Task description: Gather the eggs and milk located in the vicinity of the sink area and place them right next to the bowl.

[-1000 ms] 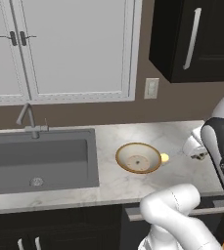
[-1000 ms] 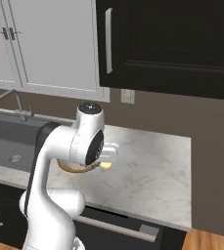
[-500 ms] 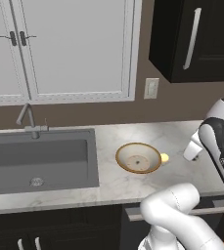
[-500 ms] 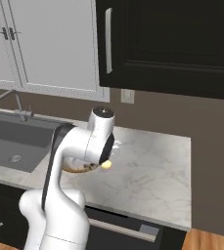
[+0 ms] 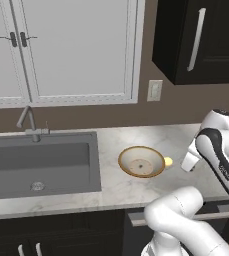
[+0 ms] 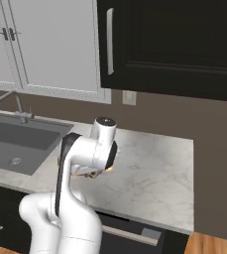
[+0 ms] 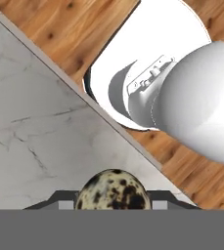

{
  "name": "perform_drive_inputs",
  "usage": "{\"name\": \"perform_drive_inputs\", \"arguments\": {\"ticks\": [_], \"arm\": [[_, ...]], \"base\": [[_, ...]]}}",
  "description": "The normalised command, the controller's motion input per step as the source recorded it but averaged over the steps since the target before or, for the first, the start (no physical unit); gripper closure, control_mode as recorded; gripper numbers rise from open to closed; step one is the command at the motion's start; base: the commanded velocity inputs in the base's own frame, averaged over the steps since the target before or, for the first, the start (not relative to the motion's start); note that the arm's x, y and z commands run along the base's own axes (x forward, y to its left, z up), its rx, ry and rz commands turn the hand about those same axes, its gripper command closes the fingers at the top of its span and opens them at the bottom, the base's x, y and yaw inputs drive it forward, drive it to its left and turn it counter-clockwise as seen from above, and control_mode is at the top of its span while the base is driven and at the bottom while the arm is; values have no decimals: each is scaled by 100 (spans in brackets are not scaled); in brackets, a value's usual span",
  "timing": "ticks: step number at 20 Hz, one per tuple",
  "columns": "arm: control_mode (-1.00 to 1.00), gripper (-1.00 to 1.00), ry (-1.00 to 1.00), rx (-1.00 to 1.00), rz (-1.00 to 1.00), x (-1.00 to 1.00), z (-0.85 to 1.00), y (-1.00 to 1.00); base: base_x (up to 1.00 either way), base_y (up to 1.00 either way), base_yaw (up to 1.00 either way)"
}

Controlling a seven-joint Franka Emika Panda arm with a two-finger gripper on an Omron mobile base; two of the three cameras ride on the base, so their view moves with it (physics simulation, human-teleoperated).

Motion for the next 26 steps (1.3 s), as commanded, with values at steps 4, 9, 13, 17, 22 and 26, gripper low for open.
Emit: {"name": "perform_drive_inputs", "arguments": {"ticks": [4,9,13,17,22,26], "arm": [[-100,100,-4,0,36,24,-27,-23],[-100,100,-9,0,23,19,-37,-25],[-100,100,-20,0,15,23,-56,-32],[-100,100,-21,0,15,24,-50,-40],[-100,100,-11,0,18,15,-19,-32],[-100,100,-1,0,19,24,0,-7]], "base": [[0,0,0],[0,0,0],[0,0,0],[0,0,0],[0,0,0],[0,0,0]]}}
